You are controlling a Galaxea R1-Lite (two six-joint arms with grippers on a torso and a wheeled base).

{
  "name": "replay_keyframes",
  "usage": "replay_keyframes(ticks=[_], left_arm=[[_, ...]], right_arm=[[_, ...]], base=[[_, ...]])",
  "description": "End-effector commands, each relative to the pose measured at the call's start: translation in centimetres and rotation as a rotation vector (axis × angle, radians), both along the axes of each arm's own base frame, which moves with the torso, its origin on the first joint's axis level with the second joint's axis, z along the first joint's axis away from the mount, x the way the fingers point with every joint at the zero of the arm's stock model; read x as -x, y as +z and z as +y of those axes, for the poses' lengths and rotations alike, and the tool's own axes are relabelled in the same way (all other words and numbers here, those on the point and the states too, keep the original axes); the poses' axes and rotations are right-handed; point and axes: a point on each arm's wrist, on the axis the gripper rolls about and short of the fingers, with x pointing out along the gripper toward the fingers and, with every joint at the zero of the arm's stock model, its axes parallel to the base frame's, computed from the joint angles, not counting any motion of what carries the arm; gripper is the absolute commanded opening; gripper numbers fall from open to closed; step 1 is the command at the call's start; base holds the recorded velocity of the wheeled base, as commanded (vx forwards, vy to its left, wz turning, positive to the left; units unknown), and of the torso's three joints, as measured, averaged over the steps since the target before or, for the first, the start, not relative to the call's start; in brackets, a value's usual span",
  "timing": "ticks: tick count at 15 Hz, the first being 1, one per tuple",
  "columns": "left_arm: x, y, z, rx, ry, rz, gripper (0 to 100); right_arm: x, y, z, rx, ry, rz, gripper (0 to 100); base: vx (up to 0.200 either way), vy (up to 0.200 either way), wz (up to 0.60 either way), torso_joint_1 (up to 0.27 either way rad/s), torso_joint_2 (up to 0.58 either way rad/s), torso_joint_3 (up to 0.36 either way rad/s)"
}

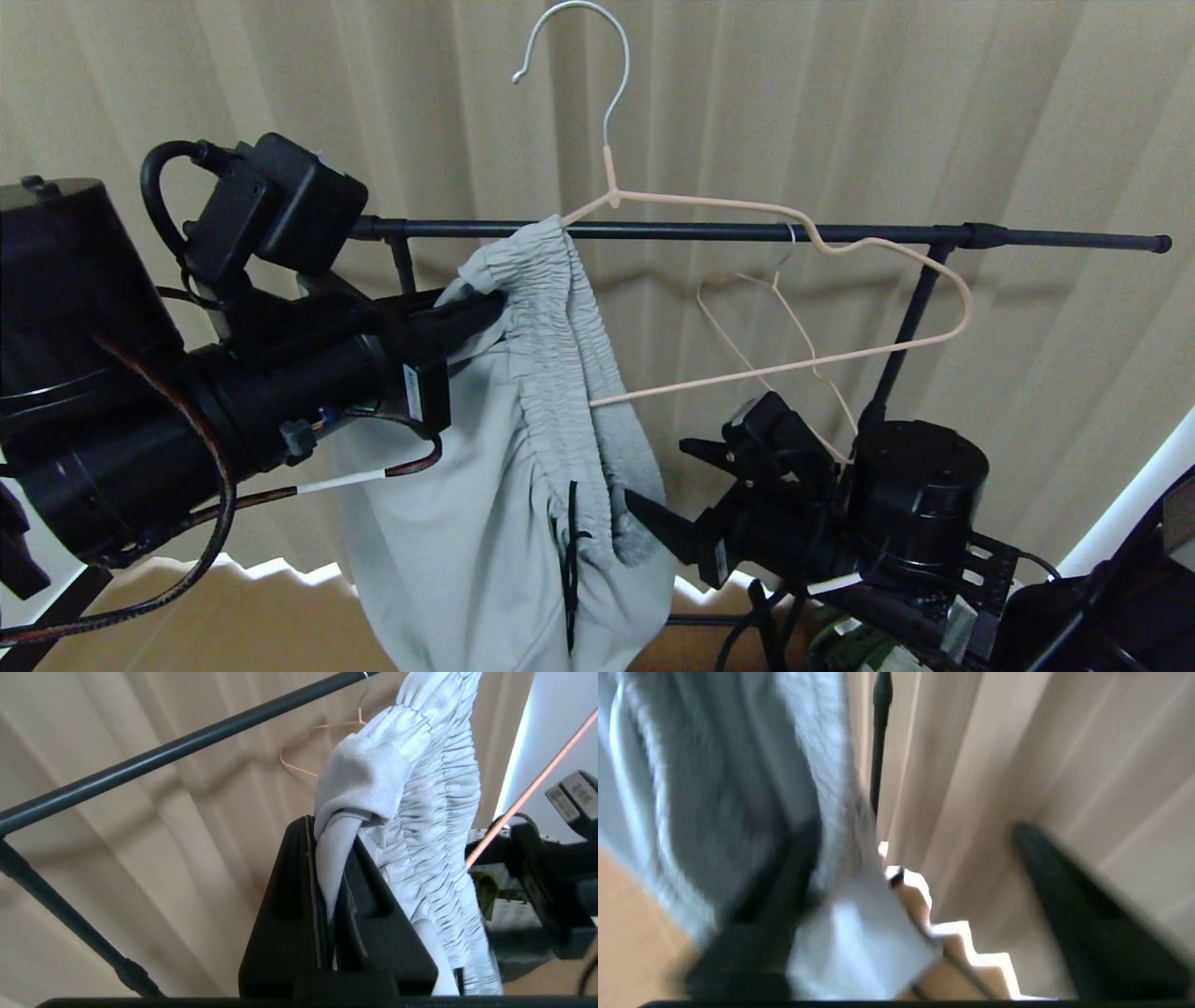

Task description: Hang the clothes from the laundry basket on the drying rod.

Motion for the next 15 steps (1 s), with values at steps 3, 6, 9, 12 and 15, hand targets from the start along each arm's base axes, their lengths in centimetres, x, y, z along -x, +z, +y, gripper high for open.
replay_keyframes(ticks=[3, 6, 9, 12, 15], left_arm=[[0.0, 0.1, 0.2, -0.002, 0.007, -0.007, 0], [-0.9, -0.4, 1.4, -0.066, 0.066, -0.031, 0], [-1.7, -1.6, 3.4, -0.216, 0.151, -0.070, 0], [-2.3, -2.0, 4.6, -0.282, 0.203, -0.084, 0], [-3.1, -2.5, 5.8, -0.342, 0.256, -0.087, 0]], right_arm=[[-0.2, -0.8, 0.0, 0.012, -0.002, 0.010, 0], [-0.9, 0.2, -1.4, -0.006, -0.057, -0.013, 0], [-2.5, 1.6, -3.8, -0.037, -0.154, -0.055, 0], [-4.5, 2.6, -6.0, -0.060, -0.249, -0.093, 0], [-5.5, 2.9, -7.0, -0.067, -0.291, -0.107, 0]], base=[[0.000, 0.000, 0.00, 0.000, 0.00, 0.000], [0.000, 0.000, 0.00, 0.000, 0.00, 0.000], [0.000, 0.000, 0.00, 0.000, 0.00, 0.000], [0.000, 0.000, 0.00, 0.000, 0.00, 0.000], [0.000, 0.000, 0.00, 0.000, 0.00, 0.000]])
